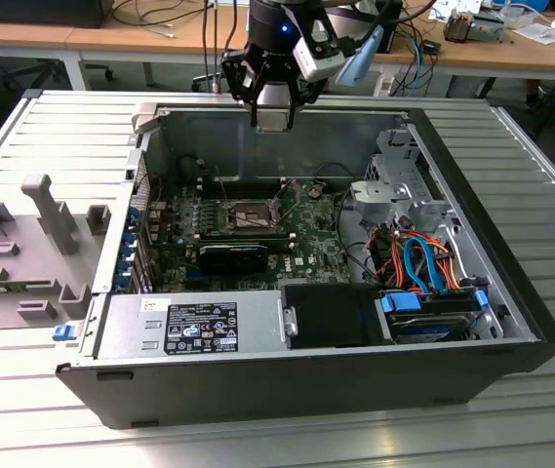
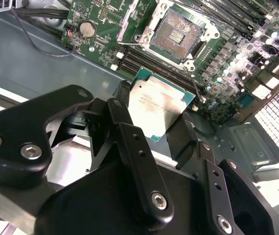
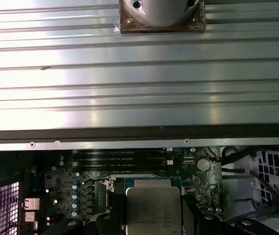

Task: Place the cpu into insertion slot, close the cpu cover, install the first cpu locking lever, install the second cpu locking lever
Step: 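Place the cpu into insertion slot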

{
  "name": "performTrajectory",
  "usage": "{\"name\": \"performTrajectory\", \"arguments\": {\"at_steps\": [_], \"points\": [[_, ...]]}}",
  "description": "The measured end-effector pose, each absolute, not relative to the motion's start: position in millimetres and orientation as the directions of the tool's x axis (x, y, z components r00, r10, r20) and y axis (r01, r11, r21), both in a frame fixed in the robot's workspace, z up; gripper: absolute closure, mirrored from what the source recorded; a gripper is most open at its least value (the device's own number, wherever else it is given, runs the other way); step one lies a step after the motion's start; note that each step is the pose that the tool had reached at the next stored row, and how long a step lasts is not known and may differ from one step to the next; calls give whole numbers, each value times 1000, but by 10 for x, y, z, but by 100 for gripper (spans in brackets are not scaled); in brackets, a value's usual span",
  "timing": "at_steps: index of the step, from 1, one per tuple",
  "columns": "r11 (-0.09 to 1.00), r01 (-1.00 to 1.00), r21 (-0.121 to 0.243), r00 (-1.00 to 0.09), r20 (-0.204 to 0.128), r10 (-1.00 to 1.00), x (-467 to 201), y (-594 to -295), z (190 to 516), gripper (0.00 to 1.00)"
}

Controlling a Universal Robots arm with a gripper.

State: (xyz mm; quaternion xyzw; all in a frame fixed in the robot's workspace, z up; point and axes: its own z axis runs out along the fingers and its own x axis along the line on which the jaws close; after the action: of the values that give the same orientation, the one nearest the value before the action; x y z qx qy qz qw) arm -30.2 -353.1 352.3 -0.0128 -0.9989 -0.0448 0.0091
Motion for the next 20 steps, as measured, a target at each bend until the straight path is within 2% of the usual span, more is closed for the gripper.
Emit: {"name": "performTrajectory", "arguments": {"at_steps": [20], "points": [[996,26,89,-1000,19,25,-302,-3535,3467,45]]}}
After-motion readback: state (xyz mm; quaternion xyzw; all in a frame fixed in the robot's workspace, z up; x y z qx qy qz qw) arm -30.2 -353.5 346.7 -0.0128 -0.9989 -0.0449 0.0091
